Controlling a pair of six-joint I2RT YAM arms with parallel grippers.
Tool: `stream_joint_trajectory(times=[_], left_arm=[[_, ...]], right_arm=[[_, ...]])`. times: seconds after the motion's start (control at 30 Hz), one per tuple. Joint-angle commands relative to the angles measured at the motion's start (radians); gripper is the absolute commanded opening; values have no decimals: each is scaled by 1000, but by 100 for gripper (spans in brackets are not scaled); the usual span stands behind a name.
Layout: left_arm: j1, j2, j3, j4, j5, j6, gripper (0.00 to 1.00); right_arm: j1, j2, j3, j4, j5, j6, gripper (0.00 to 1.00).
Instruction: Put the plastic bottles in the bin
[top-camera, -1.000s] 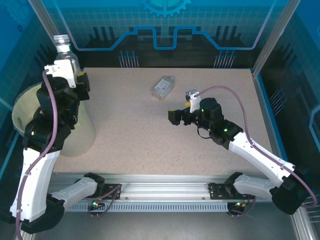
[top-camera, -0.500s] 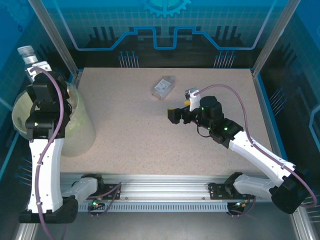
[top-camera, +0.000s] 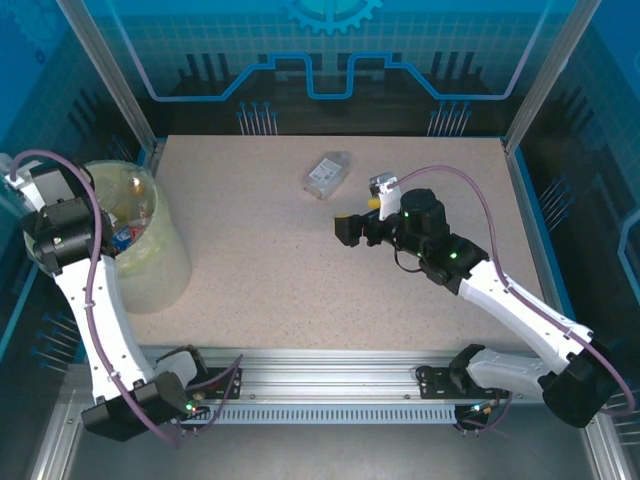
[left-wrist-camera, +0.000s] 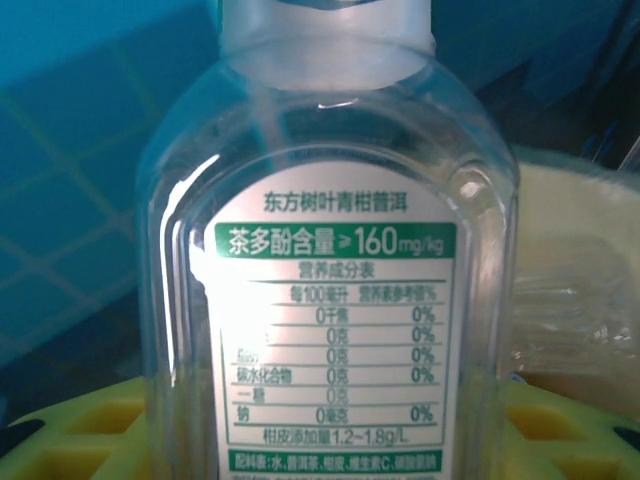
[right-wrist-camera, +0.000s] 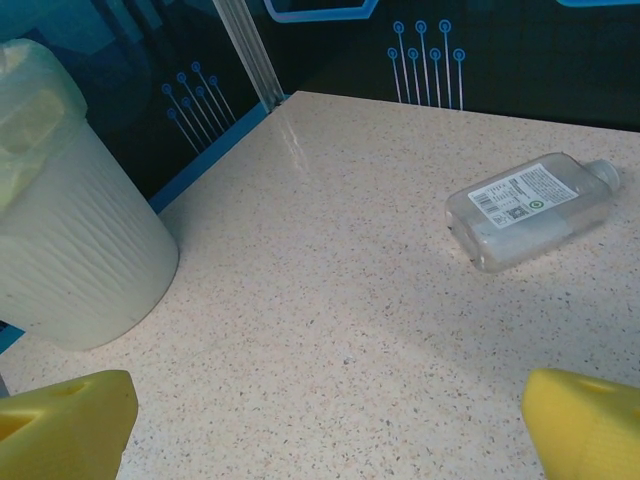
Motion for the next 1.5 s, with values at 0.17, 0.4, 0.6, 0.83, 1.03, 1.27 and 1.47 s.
stream_joint_trajectory(times=[0.17, 0.4, 0.6, 0.83, 1.03, 1.27, 1.47], left_arm=[[40, 5, -3, -59, 104, -139, 91], [37, -2, 88, -105, 159, -149, 99], [-22, -13, 141, -125, 209, -155, 99], [-191, -10, 183, -123, 199, -175, 99], [-290, -29, 190, -71, 321, -208, 99], [-387, -56, 133, 82, 570, -254, 99], [-587, -10, 83, 237, 645, -220, 99]], right_arm=[[15, 23, 42, -8, -15, -11, 100], [15, 42, 39, 10, 1, 2, 100], [15, 65, 47, 18, 20, 22, 100], [14, 76, 39, 16, 79, 63, 100], [11, 68, 24, 7, 134, 93, 100], [-6, 48, -2, 4, 203, 129, 100], [-22, 26, -26, -1, 204, 141, 100]])
